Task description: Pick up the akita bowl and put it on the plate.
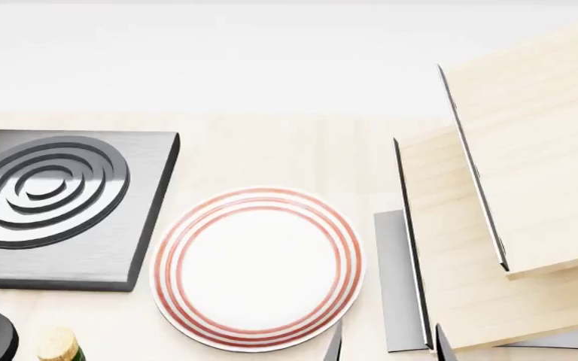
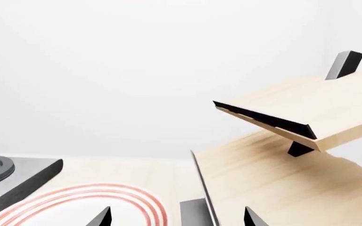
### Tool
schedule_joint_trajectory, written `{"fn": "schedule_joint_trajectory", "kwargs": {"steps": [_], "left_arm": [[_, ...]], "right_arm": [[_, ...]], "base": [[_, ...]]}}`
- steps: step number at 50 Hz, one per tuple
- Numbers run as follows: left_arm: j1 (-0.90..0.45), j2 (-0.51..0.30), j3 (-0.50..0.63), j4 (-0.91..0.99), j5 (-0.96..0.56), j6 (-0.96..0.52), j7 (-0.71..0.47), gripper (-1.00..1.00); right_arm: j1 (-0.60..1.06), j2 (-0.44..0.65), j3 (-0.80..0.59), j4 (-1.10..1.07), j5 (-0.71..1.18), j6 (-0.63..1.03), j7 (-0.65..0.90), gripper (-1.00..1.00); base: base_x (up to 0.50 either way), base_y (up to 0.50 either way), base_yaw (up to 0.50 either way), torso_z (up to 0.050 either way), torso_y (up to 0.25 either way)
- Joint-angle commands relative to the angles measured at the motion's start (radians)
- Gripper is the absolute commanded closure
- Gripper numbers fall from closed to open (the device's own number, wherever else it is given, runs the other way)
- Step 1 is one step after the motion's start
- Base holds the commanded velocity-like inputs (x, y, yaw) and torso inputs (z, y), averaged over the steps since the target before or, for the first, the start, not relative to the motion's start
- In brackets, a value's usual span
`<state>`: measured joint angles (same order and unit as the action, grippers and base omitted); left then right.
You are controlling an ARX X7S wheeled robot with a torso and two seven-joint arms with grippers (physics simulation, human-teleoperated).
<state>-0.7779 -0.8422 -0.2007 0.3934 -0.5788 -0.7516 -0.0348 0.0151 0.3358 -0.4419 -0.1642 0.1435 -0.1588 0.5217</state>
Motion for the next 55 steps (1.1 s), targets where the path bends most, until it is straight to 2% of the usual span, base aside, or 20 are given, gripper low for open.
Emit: {"fn": "schedule_joint_trajectory", "kwargs": {"steps": [1, 15, 32, 42, 52, 55], "left_arm": [[-0.257, 0.063, 0.199, -0.118, 0.05, -0.01, -0.014, 1.0], [-0.433, 0.16, 0.33, -0.223, 0.097, -0.014, -0.007, 1.0], [-0.505, 0.253, 0.389, -0.336, 0.117, 0.012, -0.004, 1.0], [-0.534, 0.309, 0.372, -0.418, 0.073, -0.008, 0.006, 1.0], [-0.559, 0.381, 0.258, -0.493, -0.067, -0.083, 0.006, 1.0], [-0.553, 0.386, 0.265, -0.499, -0.062, -0.074, 0.009, 1.0]], "right_arm": [[0.001, 0.001, -0.003, 0.007, 0.002, -0.004, 0.001, -1.0], [-0.005, 0.004, -0.003, 0.01, 0.008, -0.013, 0.003, -1.0], [0.0, 0.005, -0.008, 0.025, 0.008, -0.017, 0.005, -1.0], [0.002, 0.006, -0.008, 0.032, 0.017, -0.018, 0.003, -1.0], [0.005, 0.003, -0.012, 0.05, 0.015, -0.027, 0.003, -1.0], [0.008, 0.001, -0.013, 0.058, 0.016, -0.032, 0.002, -1.0]], "base": [[0.0, 0.0, 0.0, 0.0, 0.0], [0.0, 0.0, 0.0, 0.0, 0.001], [0.0, 0.0, 0.0, 0.0, 0.001], [0.0, 0.0, 0.0, 0.0, 0.0], [0.0, 0.0, 0.0, 0.0, 0.001], [0.0, 0.0, 0.0, 0.0, 0.0]]}}
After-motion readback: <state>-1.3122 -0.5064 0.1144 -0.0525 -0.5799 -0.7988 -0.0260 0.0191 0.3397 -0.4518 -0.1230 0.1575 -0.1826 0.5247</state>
